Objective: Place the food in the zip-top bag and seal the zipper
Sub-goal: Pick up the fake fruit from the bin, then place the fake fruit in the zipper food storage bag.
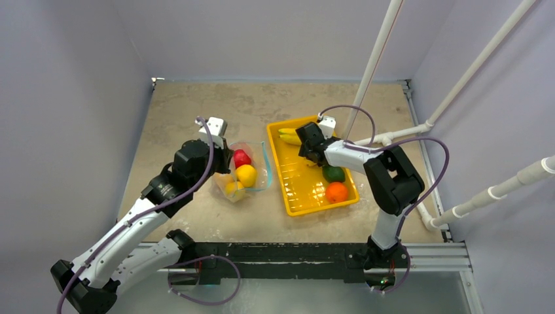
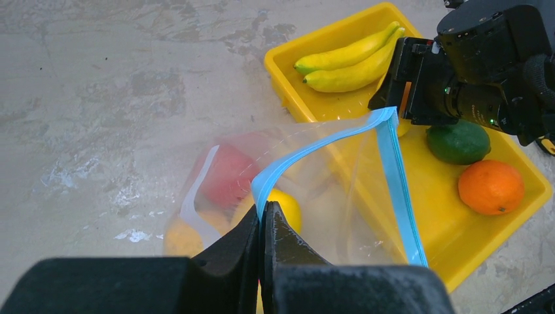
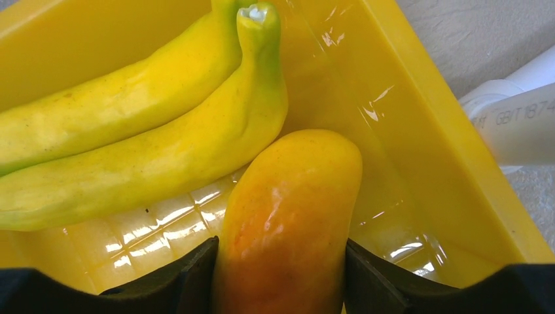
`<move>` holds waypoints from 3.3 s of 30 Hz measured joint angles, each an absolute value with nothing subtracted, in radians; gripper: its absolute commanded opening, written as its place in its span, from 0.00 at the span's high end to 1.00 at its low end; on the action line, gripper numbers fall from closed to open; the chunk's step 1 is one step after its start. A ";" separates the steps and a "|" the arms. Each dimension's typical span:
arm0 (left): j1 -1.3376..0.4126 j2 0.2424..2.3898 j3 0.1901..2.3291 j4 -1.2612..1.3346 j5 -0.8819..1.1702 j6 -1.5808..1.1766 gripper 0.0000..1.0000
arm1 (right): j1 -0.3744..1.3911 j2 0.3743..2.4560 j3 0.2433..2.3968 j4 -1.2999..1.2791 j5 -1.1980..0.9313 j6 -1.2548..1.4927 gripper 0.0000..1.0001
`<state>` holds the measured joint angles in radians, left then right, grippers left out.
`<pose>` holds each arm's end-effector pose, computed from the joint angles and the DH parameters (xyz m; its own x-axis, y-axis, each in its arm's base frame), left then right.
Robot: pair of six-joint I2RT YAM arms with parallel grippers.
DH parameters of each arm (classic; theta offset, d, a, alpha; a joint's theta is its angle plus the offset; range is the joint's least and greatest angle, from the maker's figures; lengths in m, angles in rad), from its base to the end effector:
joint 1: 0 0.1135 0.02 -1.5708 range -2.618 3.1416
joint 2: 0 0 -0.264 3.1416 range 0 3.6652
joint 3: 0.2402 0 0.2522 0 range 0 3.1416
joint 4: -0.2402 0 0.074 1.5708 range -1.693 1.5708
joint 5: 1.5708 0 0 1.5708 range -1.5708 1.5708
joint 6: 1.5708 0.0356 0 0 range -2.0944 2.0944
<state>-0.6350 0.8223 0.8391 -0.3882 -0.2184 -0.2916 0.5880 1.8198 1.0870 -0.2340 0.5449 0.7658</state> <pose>0.1540 -0.1039 0.3316 -0.3996 -0.0542 -0.9151 0.3150 0.9294 -0.1926 0.3153 0.1880 0.1641 -0.6527 0.2773 -0.7051 0.3093 0.9471 0.0861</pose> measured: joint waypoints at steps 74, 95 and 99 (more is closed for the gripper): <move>-0.628 0.843 0.839 -0.390 -0.193 -0.292 1.00 | 1.082 1.573 1.182 -0.050 0.016 0.535 0.89; -0.628 0.834 0.839 -0.390 -0.186 -0.292 1.00 | 1.040 1.701 1.231 -0.019 0.212 0.741 0.28; -0.626 0.833 0.839 -0.390 -0.204 -0.290 1.00 | 1.039 1.701 1.248 -0.015 0.237 0.761 0.16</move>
<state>-0.6258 0.8333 0.8394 -0.3901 -0.2043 -0.2901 1.0386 1.7008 1.2484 -0.0151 0.2371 0.7609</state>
